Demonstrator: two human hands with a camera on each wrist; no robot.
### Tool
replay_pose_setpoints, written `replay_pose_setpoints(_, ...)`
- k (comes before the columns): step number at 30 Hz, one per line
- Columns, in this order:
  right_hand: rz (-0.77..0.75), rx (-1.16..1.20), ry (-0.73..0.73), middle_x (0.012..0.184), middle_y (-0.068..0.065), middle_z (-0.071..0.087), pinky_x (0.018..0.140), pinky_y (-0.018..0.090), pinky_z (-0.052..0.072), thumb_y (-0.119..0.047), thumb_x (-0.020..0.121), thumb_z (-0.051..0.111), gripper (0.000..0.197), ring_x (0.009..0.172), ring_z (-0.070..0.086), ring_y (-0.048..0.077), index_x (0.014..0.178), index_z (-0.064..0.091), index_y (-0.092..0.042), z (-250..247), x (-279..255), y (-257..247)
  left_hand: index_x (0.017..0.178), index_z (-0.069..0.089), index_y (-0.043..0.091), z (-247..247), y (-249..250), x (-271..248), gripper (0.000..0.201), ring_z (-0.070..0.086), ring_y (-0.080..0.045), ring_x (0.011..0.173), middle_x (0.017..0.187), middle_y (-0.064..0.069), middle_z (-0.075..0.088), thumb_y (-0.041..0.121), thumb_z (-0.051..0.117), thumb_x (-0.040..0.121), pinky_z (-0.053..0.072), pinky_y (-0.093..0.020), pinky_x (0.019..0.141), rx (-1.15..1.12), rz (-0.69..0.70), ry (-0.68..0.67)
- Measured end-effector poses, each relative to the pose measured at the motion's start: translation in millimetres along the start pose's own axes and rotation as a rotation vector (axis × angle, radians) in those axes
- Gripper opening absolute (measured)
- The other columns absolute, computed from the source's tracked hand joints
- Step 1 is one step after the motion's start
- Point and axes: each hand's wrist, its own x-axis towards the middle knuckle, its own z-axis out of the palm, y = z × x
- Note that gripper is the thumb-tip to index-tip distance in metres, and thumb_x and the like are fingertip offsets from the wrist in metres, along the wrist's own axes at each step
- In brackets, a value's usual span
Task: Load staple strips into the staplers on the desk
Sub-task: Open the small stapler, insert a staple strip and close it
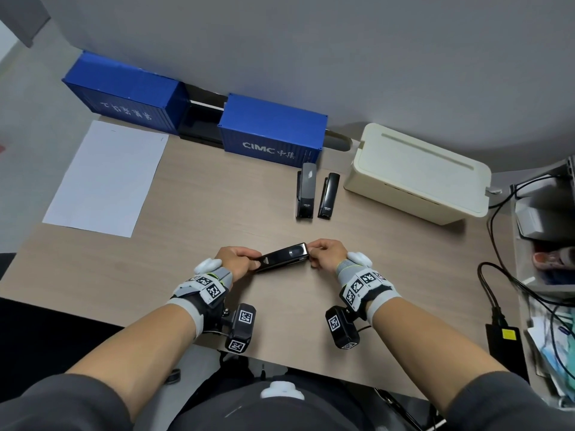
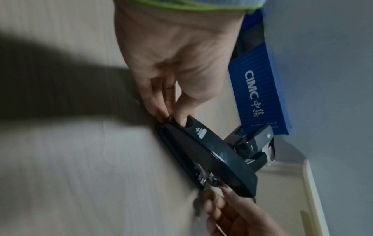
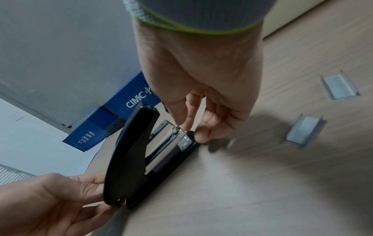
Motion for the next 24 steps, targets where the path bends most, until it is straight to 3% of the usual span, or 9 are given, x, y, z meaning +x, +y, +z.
replay_pose_setpoints(3,-0.007,-0.016,0.011,0.053,0.005,0.056,0.052,0.025,0.046,-0.004,0.089,0.055,0.021,0.048,0.051,0.017,0.074,0.065,-0.016,-2,2,3,0.066,0.077,0.042,0,-1,3,0.026,0.071,-0.025,0.080,0.081,0.000,0.077,0.016,0.081,0.063,0.058,-0.036,0.088,0.077,0.016,0.012)
replay_pose_setpoints(5,-0.007,-0.025,0.015,0.054,0.006,0.057,0.054,0.027,0.045,-0.006,0.089,0.054,0.021,0.048,0.052,0.018,0.074,0.065,-0.016,-3,2,5,0.066,0.076,0.044,0,-1,3,0.027,0.072,-0.026,0.085,0.081,0.001,0.077,0.017,0.080,0.063,0.058,-0.037,0.088,0.096,0.027,0.008)
replay_pose_setpoints(9,-0.014,-0.016,0.006,0.057,0.006,0.058,0.050,0.023,0.047,-0.005,0.090,0.053,0.022,0.047,0.054,0.015,0.076,0.064,-0.016,-2,1,4,0.065,0.076,0.040,-1,5,-5,0.022,0.064,-0.020,0.067,0.078,0.001,0.076,0.018,0.081,0.065,0.057,-0.032,0.081,0.129,0.035,0.042)
replay_pose_setpoints(13,-0.021,-0.034,-0.017,0.056,0.005,0.059,0.050,0.022,0.048,-0.003,0.091,0.049,0.029,0.039,0.056,0.007,0.073,0.062,-0.021,5,1,3,0.068,0.075,0.036,1,8,-7,0.019,0.066,-0.017,0.076,0.082,0.006,0.074,0.019,0.081,0.070,0.054,-0.024,0.076,0.170,0.044,0.072)
replay_pose_setpoints(17,0.017,0.029,-0.017,0.047,0.007,0.059,0.039,0.021,0.043,0.002,0.092,0.050,0.024,0.035,0.054,0.011,0.075,0.063,-0.010,5,4,2,0.068,0.073,0.035,1,6,-5,0.020,0.062,-0.016,0.070,0.080,0.004,0.073,0.016,0.080,0.073,0.051,-0.023,0.071,0.177,0.049,0.054)
replay_pose_setpoints(21,0.006,0.011,0.003,0.051,0.010,0.057,0.041,0.022,0.045,0.002,0.091,0.050,0.026,0.038,0.052,0.014,0.073,0.063,-0.012,1,3,2,0.065,0.074,0.034,1,3,-2,0.023,0.064,-0.019,0.073,0.081,0.002,0.075,0.013,0.080,0.072,0.057,-0.033,0.088,0.158,0.060,0.031)
replay_pose_setpoints(24,-0.002,0.003,0.077,0.055,0.010,0.057,0.044,0.023,0.048,0.000,0.092,0.049,0.028,0.042,0.052,0.016,0.073,0.062,-0.015,-12,3,6,0.066,0.075,0.034,2,1,1,0.024,0.069,-0.021,0.080,0.082,0.001,0.076,0.011,0.080,0.073,0.056,-0.036,0.091,0.150,0.057,0.011)
